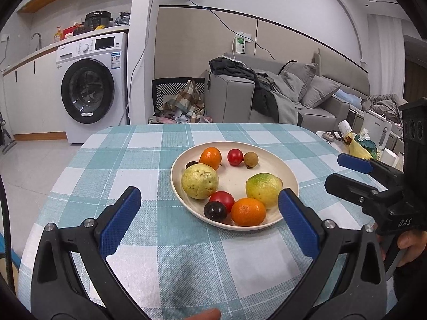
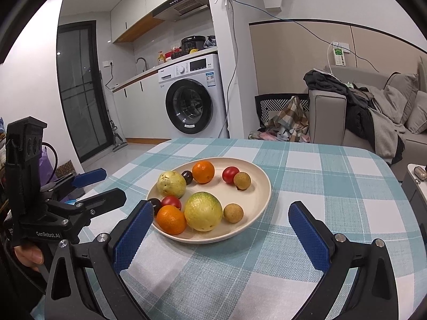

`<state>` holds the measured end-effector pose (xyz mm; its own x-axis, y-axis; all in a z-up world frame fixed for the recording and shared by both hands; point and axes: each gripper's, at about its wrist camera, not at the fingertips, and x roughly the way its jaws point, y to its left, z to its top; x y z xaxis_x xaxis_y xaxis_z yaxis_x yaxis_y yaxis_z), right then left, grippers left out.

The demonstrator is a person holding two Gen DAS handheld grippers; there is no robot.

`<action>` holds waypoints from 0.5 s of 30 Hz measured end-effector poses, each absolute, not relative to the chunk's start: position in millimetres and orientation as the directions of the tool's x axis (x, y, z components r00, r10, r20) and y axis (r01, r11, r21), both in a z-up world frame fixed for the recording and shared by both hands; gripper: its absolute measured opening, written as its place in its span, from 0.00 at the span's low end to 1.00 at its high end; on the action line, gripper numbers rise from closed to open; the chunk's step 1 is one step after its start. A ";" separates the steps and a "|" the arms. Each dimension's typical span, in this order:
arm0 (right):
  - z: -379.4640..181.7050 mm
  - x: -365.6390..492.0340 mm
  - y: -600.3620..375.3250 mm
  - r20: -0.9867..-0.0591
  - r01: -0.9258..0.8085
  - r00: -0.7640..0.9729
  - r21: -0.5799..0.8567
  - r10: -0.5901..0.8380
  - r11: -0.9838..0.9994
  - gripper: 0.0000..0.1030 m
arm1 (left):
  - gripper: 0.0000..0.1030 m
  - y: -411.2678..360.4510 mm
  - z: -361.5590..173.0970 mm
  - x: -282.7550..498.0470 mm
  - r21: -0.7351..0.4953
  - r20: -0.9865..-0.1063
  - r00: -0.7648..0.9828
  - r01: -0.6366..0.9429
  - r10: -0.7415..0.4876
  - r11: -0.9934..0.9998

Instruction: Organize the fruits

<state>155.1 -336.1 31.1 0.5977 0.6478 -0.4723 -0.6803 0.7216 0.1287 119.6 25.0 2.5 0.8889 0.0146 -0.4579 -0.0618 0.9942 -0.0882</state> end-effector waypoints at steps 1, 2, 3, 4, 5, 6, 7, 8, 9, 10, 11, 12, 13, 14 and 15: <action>31.4 154.9 -336.3 -0.472 -0.681 0.597 0.129 0.649 0.721 1.00 | 0.99 25.0 2.6 119.8 -0.088 -0.458 0.889 -0.061 0.014 0.994; 31.4 154.7 -336.3 -0.472 -0.681 0.597 0.129 0.648 0.721 1.00 | 0.99 24.9 2.5 119.6 -0.086 -0.459 0.888 -0.062 0.015 0.994; 31.6 154.5 -336.5 -0.471 -0.680 0.599 0.128 0.647 0.722 1.00 | 0.99 24.9 2.4 119.2 -0.085 -0.459 0.888 -0.062 0.017 0.994; 31.5 154.8 -336.1 -0.472 -0.680 0.598 0.129 0.648 0.722 1.00 | 0.99 25.1 2.7 119.7 -0.086 -0.457 0.889 -0.062 0.016 0.994; 31.5 154.7 -336.2 -0.471 -0.680 0.599 0.128 0.648 0.722 1.00 | 0.99 25.1 2.3 118.8 -0.084 -0.456 0.890 -0.061 0.016 0.995; 31.5 154.5 -336.1 -0.471 -0.680 0.599 0.127 0.648 0.722 1.00 | 0.99 25.1 2.5 119.6 -0.087 -0.457 0.889 -0.063 0.016 0.994; 31.4 154.6 -336.1 -0.472 -0.680 0.598 0.127 0.647 0.722 1.00 | 0.99 25.1 2.7 119.8 -0.087 -0.457 0.889 -0.062 0.015 0.994; 31.4 154.5 -336.2 -0.471 -0.680 0.599 0.127 0.648 0.722 1.00 | 0.99 25.1 2.2 119.0 -0.087 -0.456 0.890 -0.061 0.015 0.994; 31.5 154.4 -336.2 -0.471 -0.681 0.598 0.127 0.648 0.721 1.00 | 0.99 24.9 2.0 119.4 -0.087 -0.455 0.890 -0.062 0.015 0.994; 31.6 154.4 -336.1 -0.471 -0.681 0.598 0.127 0.648 0.721 1.00 | 0.99 24.8 2.2 119.9 -0.087 -0.456 0.890 -0.062 0.016 0.994; 31.6 154.3 -336.0 -0.471 -0.681 0.598 0.127 0.648 0.721 1.00 | 0.99 24.8 2.1 119.8 -0.087 -0.456 0.890 -0.061 0.015 0.994; 31.7 154.3 -336.0 -0.471 -0.682 0.598 0.127 0.649 0.720 1.00 | 0.99 24.7 2.1 119.7 -0.087 -0.457 0.890 -0.063 0.016 0.994; 31.6 154.3 -336.0 -0.471 -0.681 0.598 0.127 0.648 0.721 1.00 | 0.99 24.7 2.1 119.8 -0.087 -0.457 0.890 -0.062 0.015 0.994; 31.6 154.3 -335.9 -0.471 -0.681 0.598 0.128 0.649 0.721 1.00 | 0.99 24.7 2.0 119.6 -0.087 -0.457 0.889 -0.060 0.014 0.994; 31.7 154.2 -336.0 -0.471 -0.682 0.598 0.128 0.649 0.720 1.00 | 0.99 24.7 2.1 119.6 -0.086 -0.456 0.890 -0.061 0.015 0.994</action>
